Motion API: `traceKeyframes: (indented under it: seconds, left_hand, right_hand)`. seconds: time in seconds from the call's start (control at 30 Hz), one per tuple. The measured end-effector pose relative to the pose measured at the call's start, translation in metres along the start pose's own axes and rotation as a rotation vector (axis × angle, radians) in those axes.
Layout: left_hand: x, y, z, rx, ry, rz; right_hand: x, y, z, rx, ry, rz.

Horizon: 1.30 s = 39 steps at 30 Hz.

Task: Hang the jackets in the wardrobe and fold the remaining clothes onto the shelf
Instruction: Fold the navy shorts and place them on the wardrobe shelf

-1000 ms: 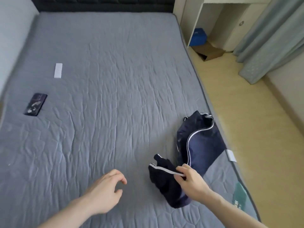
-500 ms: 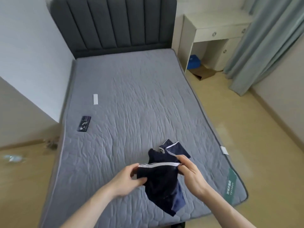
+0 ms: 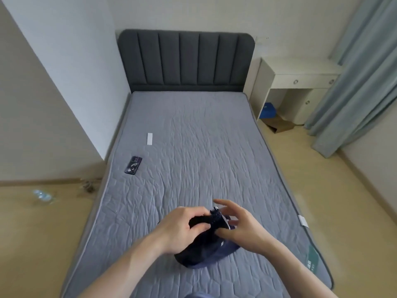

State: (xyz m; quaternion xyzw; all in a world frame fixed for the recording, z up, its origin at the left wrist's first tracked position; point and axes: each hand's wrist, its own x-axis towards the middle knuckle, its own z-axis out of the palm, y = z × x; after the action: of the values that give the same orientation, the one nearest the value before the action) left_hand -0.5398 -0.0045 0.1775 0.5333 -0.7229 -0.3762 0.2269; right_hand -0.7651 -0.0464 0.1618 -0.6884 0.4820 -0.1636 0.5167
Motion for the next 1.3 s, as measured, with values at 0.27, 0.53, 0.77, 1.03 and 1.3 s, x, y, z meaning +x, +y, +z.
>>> traceKeyframes:
  seconds: [0.27, 0.53, 0.77, 1.03, 1.3]
  left_hand:
    - [-0.013, -0.040, -0.017, 0.168, -0.188, -0.172]
    - [-0.048, -0.110, 0.004, -0.061, -0.050, -0.400]
    - [-0.044, -0.076, -0.030, -0.094, 0.103, -0.270]
    - [-0.046, -0.092, -0.047, 0.259, 0.057, -0.341]
    - [-0.043, -0.143, -0.026, 0.211, -0.175, -0.462]
  right_hand:
    - [-0.002, -0.030, 0.006, -0.067, 0.062, -0.116]
    - [-0.008, -0.025, 0.000, -0.053, 0.120, -0.073]
    - [-0.018, 0.007, -0.003, -0.219, 0.109, 0.077]
    - [-0.006, 0.034, 0.003, -0.434, 0.158, 0.096]
    - [0.016, 0.051, 0.013, -0.613, -0.007, 0.297]
